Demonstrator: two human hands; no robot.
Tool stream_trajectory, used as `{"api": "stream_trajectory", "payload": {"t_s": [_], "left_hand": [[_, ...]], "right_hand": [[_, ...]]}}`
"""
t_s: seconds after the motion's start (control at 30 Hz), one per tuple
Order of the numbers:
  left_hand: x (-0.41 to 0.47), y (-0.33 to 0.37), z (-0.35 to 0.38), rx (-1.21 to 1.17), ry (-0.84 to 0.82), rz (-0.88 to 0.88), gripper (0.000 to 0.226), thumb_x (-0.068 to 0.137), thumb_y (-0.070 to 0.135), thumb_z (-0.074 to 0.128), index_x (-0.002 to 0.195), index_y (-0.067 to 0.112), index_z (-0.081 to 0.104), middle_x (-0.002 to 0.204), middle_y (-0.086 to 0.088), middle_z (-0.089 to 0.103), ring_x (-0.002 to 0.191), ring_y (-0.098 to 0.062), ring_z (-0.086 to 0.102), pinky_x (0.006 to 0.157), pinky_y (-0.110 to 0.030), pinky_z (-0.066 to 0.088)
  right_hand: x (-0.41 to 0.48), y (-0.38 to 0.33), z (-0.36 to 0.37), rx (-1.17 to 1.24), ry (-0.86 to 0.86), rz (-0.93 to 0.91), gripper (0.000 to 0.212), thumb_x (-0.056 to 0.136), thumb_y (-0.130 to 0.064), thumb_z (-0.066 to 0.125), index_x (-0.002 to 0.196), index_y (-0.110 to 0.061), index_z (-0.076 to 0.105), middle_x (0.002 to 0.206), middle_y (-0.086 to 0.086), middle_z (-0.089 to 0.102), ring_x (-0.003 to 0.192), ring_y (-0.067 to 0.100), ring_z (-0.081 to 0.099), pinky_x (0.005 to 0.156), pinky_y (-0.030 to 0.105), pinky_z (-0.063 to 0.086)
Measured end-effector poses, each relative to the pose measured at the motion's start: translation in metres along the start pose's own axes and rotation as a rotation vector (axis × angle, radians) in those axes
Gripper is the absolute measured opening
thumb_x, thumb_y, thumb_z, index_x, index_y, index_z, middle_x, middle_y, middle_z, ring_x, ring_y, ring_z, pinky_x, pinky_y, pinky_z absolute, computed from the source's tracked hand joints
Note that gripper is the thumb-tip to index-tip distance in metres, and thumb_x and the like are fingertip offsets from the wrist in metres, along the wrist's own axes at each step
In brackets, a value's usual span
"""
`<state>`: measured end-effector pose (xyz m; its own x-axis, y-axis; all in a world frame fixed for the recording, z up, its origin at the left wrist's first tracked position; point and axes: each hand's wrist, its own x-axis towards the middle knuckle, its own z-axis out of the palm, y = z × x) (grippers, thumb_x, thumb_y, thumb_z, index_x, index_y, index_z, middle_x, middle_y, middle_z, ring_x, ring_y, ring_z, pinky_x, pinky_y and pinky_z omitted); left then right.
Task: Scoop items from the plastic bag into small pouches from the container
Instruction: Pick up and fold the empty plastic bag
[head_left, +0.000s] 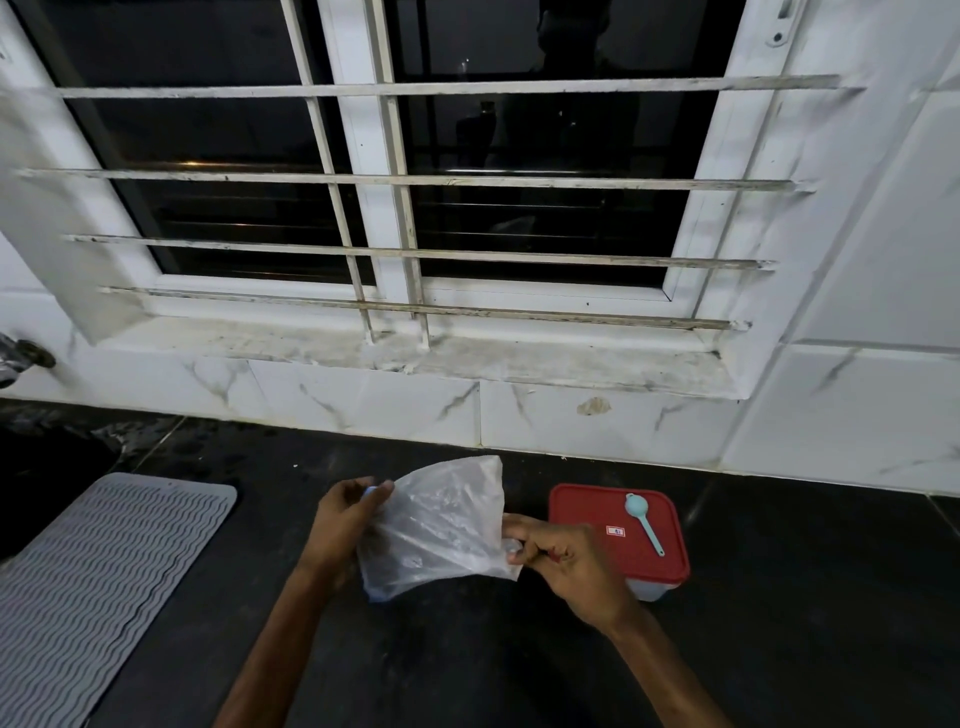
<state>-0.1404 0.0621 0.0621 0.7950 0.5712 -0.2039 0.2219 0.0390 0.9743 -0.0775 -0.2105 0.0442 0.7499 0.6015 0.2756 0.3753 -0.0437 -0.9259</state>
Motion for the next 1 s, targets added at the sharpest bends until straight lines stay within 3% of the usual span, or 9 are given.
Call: {"api": "stream_trajectory", "payload": {"t_s": [0.13, 0.23, 0.33, 0.43, 0.5, 0.6, 0.73, 0.83, 1.0], "left_hand": [[0.006, 0.005, -0.007, 0.336, 0.223, 0.191, 0.02, 0.092, 0.026, 0.066, 0.078, 0.012, 0.069, 0.069, -0.005, 0.068, 0.065, -0.023, 0.066, 0.054, -0.026, 0.047], [0.01, 0.0, -0.014, 0.477, 0.309, 0.245, 0.015, 0.095, 0.023, 0.061, 0.09, 0.013, 0.07, 0.082, -0.002, 0.07, 0.076, -0.02, 0.066, 0.063, -0.029, 0.045], [0.011, -0.007, -0.011, 0.279, 0.26, 0.17, 0.025, 0.101, 0.018, 0.051, 0.1, 0.007, 0.073, 0.084, -0.008, 0.069, 0.077, -0.019, 0.063, 0.062, -0.029, 0.047], [0.007, -0.001, -0.009, -0.064, 0.157, 0.003, 0.031, 0.103, 0.02, 0.047, 0.094, 0.005, 0.073, 0.081, -0.015, 0.071, 0.073, -0.024, 0.063, 0.06, -0.031, 0.051], [0.002, 0.005, -0.011, -0.128, 0.092, -0.044, 0.031, 0.102, 0.022, 0.048, 0.091, 0.006, 0.072, 0.08, -0.014, 0.072, 0.069, -0.02, 0.068, 0.054, -0.029, 0.054], [-0.007, 0.015, -0.009, -0.175, -0.037, -0.064, 0.026, 0.1, 0.022, 0.051, 0.097, 0.006, 0.071, 0.088, -0.014, 0.073, 0.077, -0.024, 0.071, 0.056, -0.032, 0.058], [-0.016, 0.023, 0.001, -0.13, -0.15, -0.07, 0.029, 0.099, 0.024, 0.052, 0.093, 0.002, 0.07, 0.079, -0.013, 0.072, 0.069, -0.023, 0.068, 0.058, -0.034, 0.056], [-0.018, 0.024, 0.002, -0.069, -0.049, 0.031, 0.041, 0.1, 0.03, 0.049, 0.092, -0.009, 0.063, 0.073, -0.018, 0.063, 0.065, -0.028, 0.059, 0.053, -0.034, 0.052], [-0.011, 0.022, -0.019, -0.289, 0.191, 0.015, 0.036, 0.103, 0.024, 0.045, 0.076, 0.003, 0.056, 0.065, -0.012, 0.054, 0.061, -0.022, 0.057, 0.05, -0.031, 0.058]], "right_hand": [[-0.007, 0.002, -0.001, -0.079, -0.02, -0.019, 0.027, 0.083, 0.006, 0.069, 0.097, -0.017, 0.075, 0.123, -0.006, 0.069, 0.12, 0.008, 0.061, 0.101, 0.029, 0.05], [-0.011, 0.003, -0.003, -0.153, 0.015, -0.033, 0.048, 0.082, 0.014, 0.065, 0.108, -0.027, 0.072, 0.124, -0.012, 0.067, 0.112, 0.004, 0.065, 0.097, 0.022, 0.051], [-0.011, 0.004, -0.003, -0.203, -0.015, 0.0, 0.051, 0.084, 0.008, 0.066, 0.118, -0.031, 0.068, 0.121, -0.03, 0.063, 0.101, -0.001, 0.067, 0.092, 0.018, 0.052], [-0.01, 0.006, -0.014, -0.296, -0.223, 0.121, 0.039, 0.08, -0.014, 0.076, 0.111, -0.034, 0.064, 0.141, -0.032, 0.046, 0.13, -0.009, 0.043, 0.106, 0.018, 0.038], [-0.007, 0.004, -0.018, -0.253, -0.287, 0.213, 0.06, 0.073, -0.033, 0.082, 0.123, -0.039, 0.05, 0.149, -0.028, 0.035, 0.136, -0.012, 0.031, 0.109, 0.015, 0.029], [0.008, -0.011, -0.007, 0.019, 0.002, 0.285, 0.063, 0.079, -0.032, 0.079, 0.126, -0.028, 0.037, 0.131, -0.013, 0.051, 0.12, -0.007, 0.05, 0.096, 0.01, 0.039], [0.038, -0.019, 0.005, 0.05, 0.304, 0.331, 0.052, 0.081, -0.045, 0.072, 0.121, -0.027, 0.044, 0.105, -0.004, 0.064, 0.098, 0.01, 0.063, 0.083, 0.026, 0.053], [0.047, -0.014, 0.002, -0.101, 0.447, 0.219, 0.006, 0.087, -0.021, 0.072, 0.09, -0.02, 0.066, 0.086, -0.006, 0.069, 0.082, 0.011, 0.065, 0.074, 0.029, 0.052], [0.043, -0.011, -0.006, -0.101, 0.487, 0.189, 0.007, 0.094, -0.019, 0.062, 0.087, -0.018, 0.064, 0.088, -0.002, 0.069, 0.086, 0.012, 0.065, 0.077, 0.028, 0.052]]}}
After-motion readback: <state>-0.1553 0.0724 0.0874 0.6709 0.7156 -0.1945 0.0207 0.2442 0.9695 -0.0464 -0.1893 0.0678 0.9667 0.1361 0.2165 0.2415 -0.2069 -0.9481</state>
